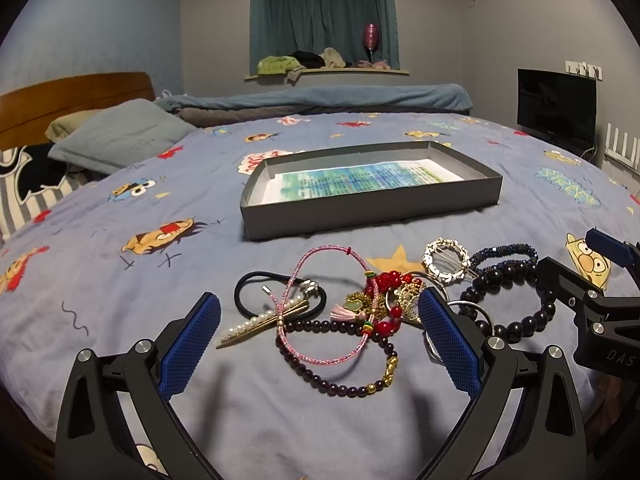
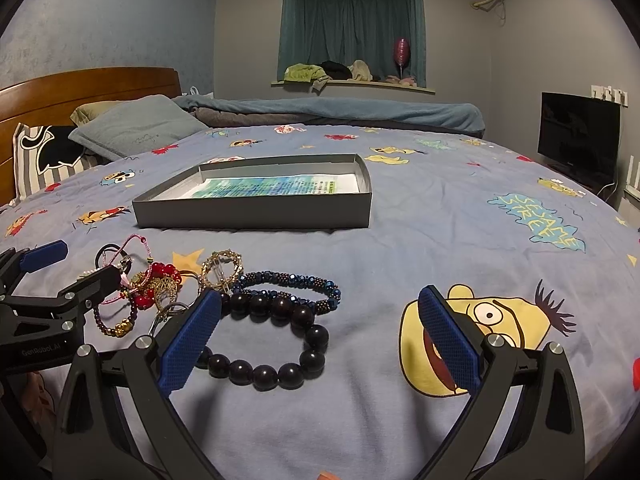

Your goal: Organize jewelry

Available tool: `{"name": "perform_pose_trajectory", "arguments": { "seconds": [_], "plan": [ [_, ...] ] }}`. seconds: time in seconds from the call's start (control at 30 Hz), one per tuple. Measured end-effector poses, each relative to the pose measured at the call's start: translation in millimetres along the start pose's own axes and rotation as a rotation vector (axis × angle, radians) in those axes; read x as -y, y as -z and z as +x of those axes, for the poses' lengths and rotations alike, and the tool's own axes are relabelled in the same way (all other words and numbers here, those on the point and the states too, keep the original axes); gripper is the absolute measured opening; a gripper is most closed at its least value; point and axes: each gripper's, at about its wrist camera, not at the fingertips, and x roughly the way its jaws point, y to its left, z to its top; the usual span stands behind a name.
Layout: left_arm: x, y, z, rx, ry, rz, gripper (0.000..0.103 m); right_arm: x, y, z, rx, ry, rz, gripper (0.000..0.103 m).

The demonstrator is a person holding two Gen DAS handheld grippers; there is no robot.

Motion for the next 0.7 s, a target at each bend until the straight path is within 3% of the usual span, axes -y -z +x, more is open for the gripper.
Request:
{"name": "perform_pose_trajectory", "arguments": {
  "seconds": [0.7],
  "plan": [
    [1.1, 0.8, 0.4, 0.001, -0.001, 0.002, 0.098, 0.1, 0.0, 0.1, 0.000, -0.001, 0.001, 0.098]
  ]
}}
